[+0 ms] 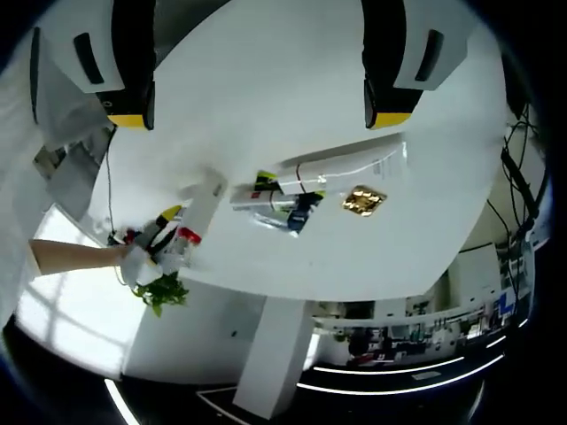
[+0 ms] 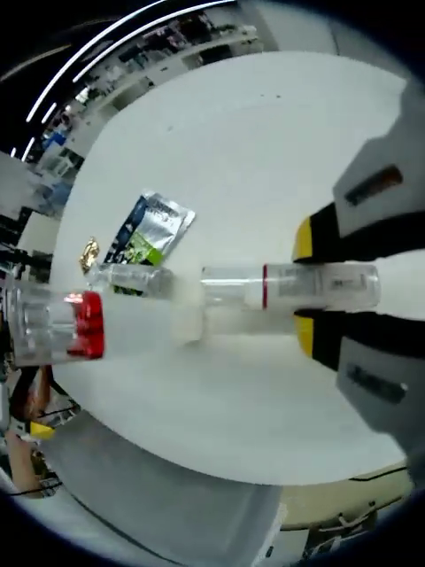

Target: Arrange the skincare products in the storage area until every visible bottle or jar stands upright without overlapping.

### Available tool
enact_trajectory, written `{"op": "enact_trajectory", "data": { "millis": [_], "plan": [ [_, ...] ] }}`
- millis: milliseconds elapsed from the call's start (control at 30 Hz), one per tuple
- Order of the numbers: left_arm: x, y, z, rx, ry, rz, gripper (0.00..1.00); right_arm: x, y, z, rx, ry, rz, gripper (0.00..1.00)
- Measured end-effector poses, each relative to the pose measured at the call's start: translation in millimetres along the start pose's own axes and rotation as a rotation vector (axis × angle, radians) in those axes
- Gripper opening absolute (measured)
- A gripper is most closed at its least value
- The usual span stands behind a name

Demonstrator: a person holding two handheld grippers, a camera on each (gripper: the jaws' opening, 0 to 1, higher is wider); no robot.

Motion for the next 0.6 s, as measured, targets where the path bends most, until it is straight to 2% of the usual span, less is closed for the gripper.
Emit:
{"op": "enact_trajectory", "data": {
  "millis": [433, 600],
  "plan": [
    [-14.6, 6.3, -7, -0.016, -0.028, 0.03, 0.96, 32, -2.3, -17, -0.073, -0.04, 0.103, 0.19],
    [-21.6, 8.3, -10, -0.023, -0.039, 0.041, 0.96, 44, 0.4, -23, -0.122, -0.058, 0.158, 0.19]
  ]
}}
Point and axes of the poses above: the point that each gripper's makers call its tool centre point, and the gripper's own axes: z roughly forward along the fingers, x roughly to its left, y roughly out of its top, the point moved 1 cm from there along -z, roughly backward along the fingers, and after that the axes turned 3 degrees about y, right-handed, at the moved point
